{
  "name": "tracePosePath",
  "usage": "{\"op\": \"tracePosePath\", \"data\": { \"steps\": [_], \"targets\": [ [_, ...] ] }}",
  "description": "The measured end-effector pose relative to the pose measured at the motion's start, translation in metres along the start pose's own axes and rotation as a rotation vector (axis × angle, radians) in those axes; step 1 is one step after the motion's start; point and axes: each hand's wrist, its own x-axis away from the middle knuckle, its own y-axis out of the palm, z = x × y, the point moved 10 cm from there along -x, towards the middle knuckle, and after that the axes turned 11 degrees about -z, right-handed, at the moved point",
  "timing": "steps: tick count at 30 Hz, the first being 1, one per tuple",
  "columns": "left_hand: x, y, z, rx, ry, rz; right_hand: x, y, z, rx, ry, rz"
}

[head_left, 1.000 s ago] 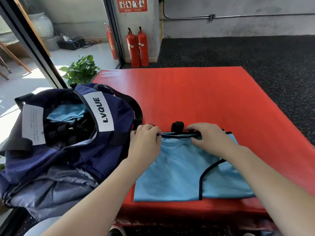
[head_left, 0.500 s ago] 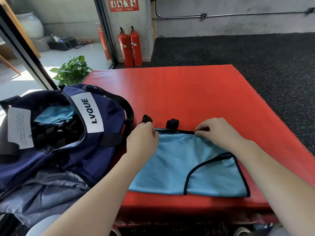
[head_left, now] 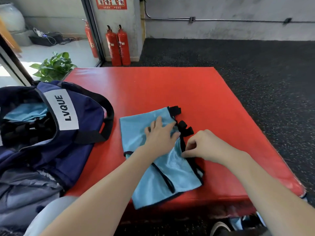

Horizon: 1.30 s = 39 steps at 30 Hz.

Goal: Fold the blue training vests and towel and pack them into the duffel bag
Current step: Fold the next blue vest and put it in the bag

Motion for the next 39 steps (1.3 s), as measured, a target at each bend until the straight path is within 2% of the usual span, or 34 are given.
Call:
{"op": "tracePosePath", "data": {
  "steps": [4, 11, 15, 19, 23, 27, 29, 34, 39],
  "targets": [
    [-0.004, 0.011, 0.028, 0.084, 0.15, -0.06, 0.014, 0.004, 0.009, 0.001, 0.008, 0.008],
    [0.026, -0.005, 0.014, 0.242, 0.196, 0.019, 0.036, 0.007, 0.026, 0.053, 0.018, 0.025],
    [0.065, -0.004, 0.0, 0.198, 0.224, 0.014, 0.049, 0.006, 0.016, 0.145, -0.027, 0.078],
    [0.11, -0.005, -0.021, 0.159, 0.25, 0.026, 0.066, 0.009, -0.001, 0.114, -0.1, 0.166],
    [0.151, -0.015, -0.036, 0.149, 0.289, 0.112, 0.078, 0.028, -0.012, 0.098, -0.137, 0.167],
    [0.177, -0.012, -0.045, 0.143, 0.305, 0.126, 0.09, 0.037, -0.026, 0.055, -0.154, 0.226],
    [0.187, -0.005, -0.049, 0.115, 0.312, 0.121, 0.094, 0.044, -0.03, 0.018, -0.142, 0.197],
    [0.199, 0.021, -0.061, -0.009, 0.301, 0.002, 0.101, 0.077, -0.027, -0.028, -0.097, 0.0],
    [0.206, 0.008, -0.066, 0.047, 0.306, 0.081, 0.103, 0.087, -0.032, 0.053, -0.16, 0.055]
  ]
}}
